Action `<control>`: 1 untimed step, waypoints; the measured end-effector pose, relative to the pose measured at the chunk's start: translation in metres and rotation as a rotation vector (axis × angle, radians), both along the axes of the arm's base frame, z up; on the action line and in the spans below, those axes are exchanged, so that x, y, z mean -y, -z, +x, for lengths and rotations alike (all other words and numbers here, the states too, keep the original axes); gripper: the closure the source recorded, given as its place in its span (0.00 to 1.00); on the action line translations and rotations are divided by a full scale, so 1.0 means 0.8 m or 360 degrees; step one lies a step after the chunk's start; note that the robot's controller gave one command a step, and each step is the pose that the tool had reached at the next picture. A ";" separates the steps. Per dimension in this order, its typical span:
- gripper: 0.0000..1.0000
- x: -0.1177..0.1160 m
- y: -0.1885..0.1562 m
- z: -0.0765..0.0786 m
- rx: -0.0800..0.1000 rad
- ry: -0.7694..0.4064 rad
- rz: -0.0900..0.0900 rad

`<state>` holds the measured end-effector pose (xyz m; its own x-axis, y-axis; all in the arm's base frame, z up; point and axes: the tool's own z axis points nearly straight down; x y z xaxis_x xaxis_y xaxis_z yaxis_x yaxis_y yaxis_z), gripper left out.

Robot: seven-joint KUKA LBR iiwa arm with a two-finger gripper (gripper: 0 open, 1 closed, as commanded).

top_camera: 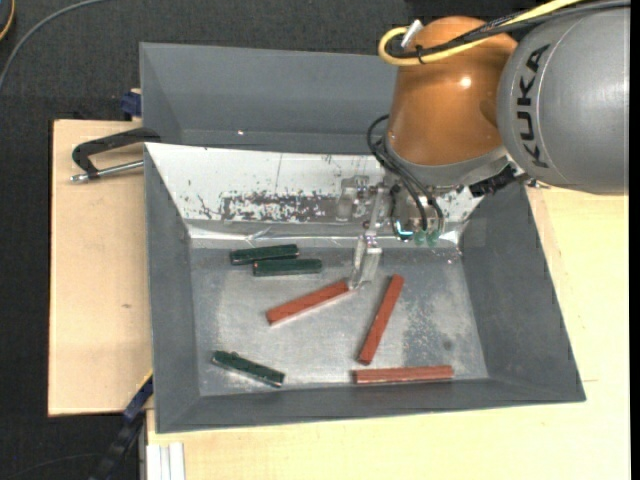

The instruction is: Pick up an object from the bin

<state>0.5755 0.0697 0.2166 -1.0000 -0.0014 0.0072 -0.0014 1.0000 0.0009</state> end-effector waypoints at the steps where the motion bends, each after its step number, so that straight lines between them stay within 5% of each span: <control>1: 0.00 0.048 0.188 -0.002 -0.0001 0.0129 -0.0002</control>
Offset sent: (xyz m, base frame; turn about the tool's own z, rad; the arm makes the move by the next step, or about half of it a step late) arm 0.0001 -0.0387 -0.1466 0.0796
